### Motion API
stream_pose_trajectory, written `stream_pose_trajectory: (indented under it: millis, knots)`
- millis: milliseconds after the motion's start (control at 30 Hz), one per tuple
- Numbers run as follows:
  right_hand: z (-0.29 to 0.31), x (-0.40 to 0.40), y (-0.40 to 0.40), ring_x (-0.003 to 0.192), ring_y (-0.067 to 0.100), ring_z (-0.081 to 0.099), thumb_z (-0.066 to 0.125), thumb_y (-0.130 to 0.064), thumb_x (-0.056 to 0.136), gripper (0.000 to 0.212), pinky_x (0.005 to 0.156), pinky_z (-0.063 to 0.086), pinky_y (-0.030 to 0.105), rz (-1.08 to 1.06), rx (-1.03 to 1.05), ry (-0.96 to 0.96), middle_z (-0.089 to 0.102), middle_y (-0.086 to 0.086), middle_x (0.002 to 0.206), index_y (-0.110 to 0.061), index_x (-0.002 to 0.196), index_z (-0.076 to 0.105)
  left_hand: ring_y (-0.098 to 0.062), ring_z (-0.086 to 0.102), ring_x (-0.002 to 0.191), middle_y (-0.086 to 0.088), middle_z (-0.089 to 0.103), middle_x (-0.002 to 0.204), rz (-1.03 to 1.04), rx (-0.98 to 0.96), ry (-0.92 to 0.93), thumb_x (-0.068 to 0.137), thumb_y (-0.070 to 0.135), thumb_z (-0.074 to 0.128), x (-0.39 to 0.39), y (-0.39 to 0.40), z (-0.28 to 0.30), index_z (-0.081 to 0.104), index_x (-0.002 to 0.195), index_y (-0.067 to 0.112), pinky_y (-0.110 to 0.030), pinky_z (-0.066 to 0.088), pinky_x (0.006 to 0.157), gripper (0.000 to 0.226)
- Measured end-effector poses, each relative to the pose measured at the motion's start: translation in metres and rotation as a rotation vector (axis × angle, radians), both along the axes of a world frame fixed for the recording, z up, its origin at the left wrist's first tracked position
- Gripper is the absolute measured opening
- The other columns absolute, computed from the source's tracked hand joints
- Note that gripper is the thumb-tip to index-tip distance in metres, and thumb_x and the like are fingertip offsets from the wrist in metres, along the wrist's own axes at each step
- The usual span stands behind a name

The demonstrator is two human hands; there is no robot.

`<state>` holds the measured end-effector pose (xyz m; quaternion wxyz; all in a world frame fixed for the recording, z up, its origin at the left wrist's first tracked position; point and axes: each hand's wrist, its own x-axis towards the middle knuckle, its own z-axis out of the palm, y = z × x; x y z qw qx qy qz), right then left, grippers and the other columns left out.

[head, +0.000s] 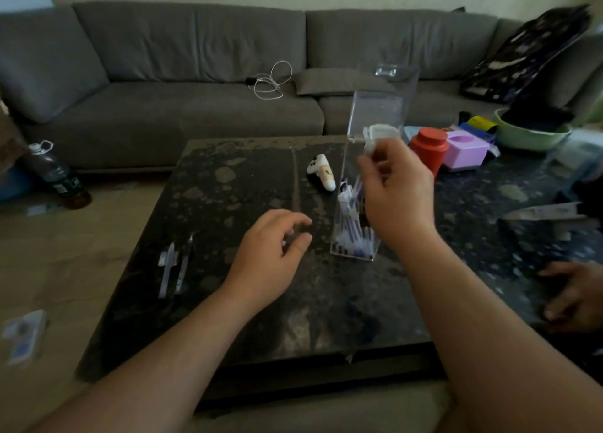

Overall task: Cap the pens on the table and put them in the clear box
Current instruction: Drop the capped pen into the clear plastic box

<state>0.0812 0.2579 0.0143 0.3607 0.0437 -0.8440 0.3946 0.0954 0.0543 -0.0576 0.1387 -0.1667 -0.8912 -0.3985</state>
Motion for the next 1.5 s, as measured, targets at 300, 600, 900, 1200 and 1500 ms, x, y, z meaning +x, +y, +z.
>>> stream_pose_trajectory:
  millis: [300,600,900,1200,1500]
  knots:
    - [-0.034,-0.005,0.018,0.086,0.026,0.063,0.06,-0.024,0.1,0.018,0.075,0.054,0.05,-0.058,0.257,-0.159,0.068,-0.003,0.095,-0.028,0.116,0.053,-0.005,0.053,0.11,0.017,0.051,0.123,-0.047,-0.035,0.023,0.098,0.032,0.067,0.003,0.033,-0.006,0.068,0.124,0.033,-0.031,0.051,0.096,0.027]
    - [-0.048,-0.011,0.018,0.082,0.028,0.049,0.053,-0.025,0.105,0.025,0.072,0.035,0.035,-0.19,0.549,-0.109,0.074,0.0,0.1,-0.027,0.119,0.073,0.0,0.048,0.117,0.02,0.048,0.124,-0.073,-0.079,0.02,0.098,0.033,0.066,0.009,0.043,-0.016,0.067,0.122,0.037,-0.022,0.045,0.095,0.024]
    - [-0.045,-0.001,-0.015,0.092,0.028,0.05,0.059,-0.026,0.095,0.024,0.072,0.047,0.045,-0.069,0.491,0.017,0.067,0.001,0.105,-0.022,0.109,0.078,-0.005,0.047,0.117,0.016,0.052,0.121,0.021,-0.181,0.007,0.098,0.036,0.065,-0.003,0.013,-0.008,0.067,0.122,0.039,-0.023,0.04,0.095,0.025]
    - [-0.075,0.004,-0.088,0.102,0.018,0.06,0.056,-0.027,0.098,0.029,0.088,0.051,0.034,0.416,0.506,-0.389,0.06,-0.006,0.108,-0.03,0.124,0.07,-0.022,0.053,0.116,0.006,0.064,0.12,0.444,-0.404,-0.157,0.101,0.026,0.055,-0.029,-0.109,-0.02,0.074,0.114,0.039,-0.041,0.048,0.097,0.027]
    - [-0.085,0.0,-0.129,0.109,0.016,0.057,0.052,-0.028,0.102,0.033,0.088,0.051,0.032,0.54,0.577,-0.561,0.056,-0.006,0.122,-0.031,0.133,0.064,-0.032,0.051,0.114,0.001,0.064,0.127,0.558,-0.555,-0.352,0.093,0.032,0.057,-0.039,-0.172,-0.035,0.073,0.122,0.042,-0.044,0.049,0.094,0.035]
